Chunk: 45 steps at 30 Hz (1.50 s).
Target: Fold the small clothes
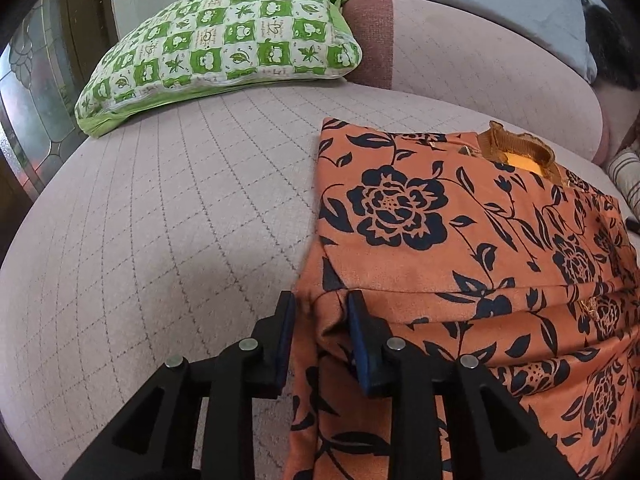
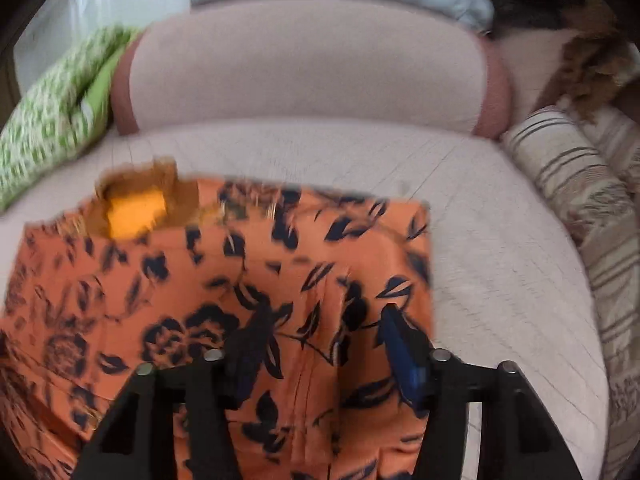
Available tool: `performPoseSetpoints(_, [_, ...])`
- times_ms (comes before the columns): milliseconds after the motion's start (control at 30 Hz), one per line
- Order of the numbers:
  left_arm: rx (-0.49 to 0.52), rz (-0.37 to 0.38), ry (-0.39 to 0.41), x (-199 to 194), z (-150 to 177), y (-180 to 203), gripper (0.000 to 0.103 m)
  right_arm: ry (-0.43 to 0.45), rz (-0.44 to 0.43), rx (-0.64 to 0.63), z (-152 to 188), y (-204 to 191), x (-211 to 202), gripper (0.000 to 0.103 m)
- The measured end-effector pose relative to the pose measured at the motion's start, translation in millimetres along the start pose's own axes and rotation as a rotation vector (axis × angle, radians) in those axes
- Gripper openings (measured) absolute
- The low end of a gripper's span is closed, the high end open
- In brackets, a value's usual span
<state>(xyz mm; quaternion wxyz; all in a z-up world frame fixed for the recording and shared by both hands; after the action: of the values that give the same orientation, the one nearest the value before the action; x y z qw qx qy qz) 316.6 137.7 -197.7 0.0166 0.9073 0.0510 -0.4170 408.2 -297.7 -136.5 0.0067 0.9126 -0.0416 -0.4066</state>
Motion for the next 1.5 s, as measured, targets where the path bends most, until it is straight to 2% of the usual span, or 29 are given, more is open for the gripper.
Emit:
performPoseSetpoints(67, [-0.006,0.002,0.007,-2,-1,-1,0.027,0.060,-0.039,0.012,-11,-6,-23,0.060])
performPoseSetpoints(133, [-0.023,0.015,0.027,-8,-5,-1,0.027,0.077,-0.211,0.077,-12,-26,-41,0.065])
performPoseSetpoints(167, [-0.031,0.025,0.047,-13,-8,0,0.027,0.058,-0.294,0.108,-8,-37,-42,0.071])
performPoseSetpoints(200, [-0.032,0.034,0.069,-18,-11,1,0.027,0.000,-0.388,0.150,3,-45,-36,0.073])
performPoseSetpoints(233, [-0.021,0.034,0.087,-21,-12,3,0.031,-0.052,-0.409,0.166,15,-54,-19,0.073])
performPoseSetpoints(267, [0.004,0.019,0.085,-20,-10,5,0.040,-0.131,-0.401,0.186,30,-52,-3,0.071])
performPoseSetpoints(300, [0.034,-0.007,0.062,-14,-6,6,0.045,-0.223,-0.362,0.219,51,-42,18,0.058])
performPoseSetpoints(333, [0.076,-0.043,-0.012,0,7,6,0.048,-0.214,-0.355,0.253,53,-35,20,0.056])
performPoseSetpoints(367, [0.080,-0.043,-0.036,6,11,6,0.049,-0.183,-0.358,0.273,48,-32,13,0.058])
performPoseSetpoints(433, [0.062,-0.030,-0.003,0,4,7,0.048,-0.121,-0.358,0.241,33,-37,-5,0.065])
performPoseSetpoints(500, [0.066,-0.027,0.008,-1,1,9,0.048,-0.093,-0.418,0.215,21,-51,-13,0.072])
performPoseSetpoints(533, [0.076,-0.032,-0.011,3,5,9,0.049,-0.103,-0.430,0.214,20,-56,-13,0.074])
performPoseSetpoints(600, [0.071,-0.026,-0.018,3,6,7,0.050,-0.224,-0.334,0.251,40,-43,26,0.072])
performPoseSetpoints(667, [0.051,-0.023,-0.021,1,6,3,0.058,-0.220,-0.350,0.302,32,-38,21,0.072])
performPoseSetpoints(733, [0.012,-0.015,-0.043,4,6,-2,0.061,-0.177,-0.406,0.280,11,-51,6,0.072])
performPoseSetpoints(833, [0.002,-0.017,-0.041,6,5,-4,0.063,-0.108,-0.410,0.234,-19,-59,7,0.074])
performPoseSetpoints(867, [0.003,-0.016,-0.039,5,5,-4,0.063,-0.124,-0.372,0.217,-18,-55,27,0.075])
performPoseSetpoints(900, [-0.003,-0.009,-0.038,5,5,-4,0.063,-0.179,-0.318,0.225,-7,-47,46,0.075])
performPoseSetpoints(933, [-0.012,-0.002,-0.040,5,4,-5,0.063,-0.238,-0.315,0.269,7,-44,63,0.075])
performPoseSetpoints(967, [-0.032,0.008,-0.039,4,4,-8,0.063,-0.182,-0.324,0.310,1,-40,56,0.074])
performPoseSetpoints(1067, [-0.112,0.016,-0.024,-1,-1,-22,0.063,-0.097,-0.382,0.263,-7,-52,11,0.074])
performPoseSetpoints(1133, [-0.144,0.031,-0.030,-5,2,-26,0.063,-0.053,-0.361,0.210,-2,-53,-22,0.074])
performPoseSetpoints(1200, [-0.154,0.043,-0.058,-13,13,-31,0.063,-0.033,-0.383,0.191,18,-47,-64,0.074])
performPoseSetpoints(1333, [-0.167,0.097,-0.077,-57,34,-37,0.063,-0.074,-0.381,0.239,78,-11,-119,0.075])
performPoseSetpoints(1400, [-0.172,0.142,-0.078,-92,55,-40,0.063,-0.127,-0.365,0.271,114,16,-145,0.075])
performPoseSetpoints(1500, [-0.180,0.169,-0.089,-135,93,-46,0.063,-0.203,-0.321,0.292,178,57,-169,0.075])
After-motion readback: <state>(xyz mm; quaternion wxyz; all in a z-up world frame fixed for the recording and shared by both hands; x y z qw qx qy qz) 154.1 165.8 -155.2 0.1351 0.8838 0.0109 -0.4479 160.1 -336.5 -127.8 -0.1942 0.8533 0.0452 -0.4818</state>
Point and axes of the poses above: each gripper's, at about its wrist camera, not at the fingertips, and x roughly the way its jaws point, y to its right, z to its underside, the point moved 10 cm from there along x, roughly the way its jaws point, and after that the axes turned 4 degrees about y, right-handed, at the moved point
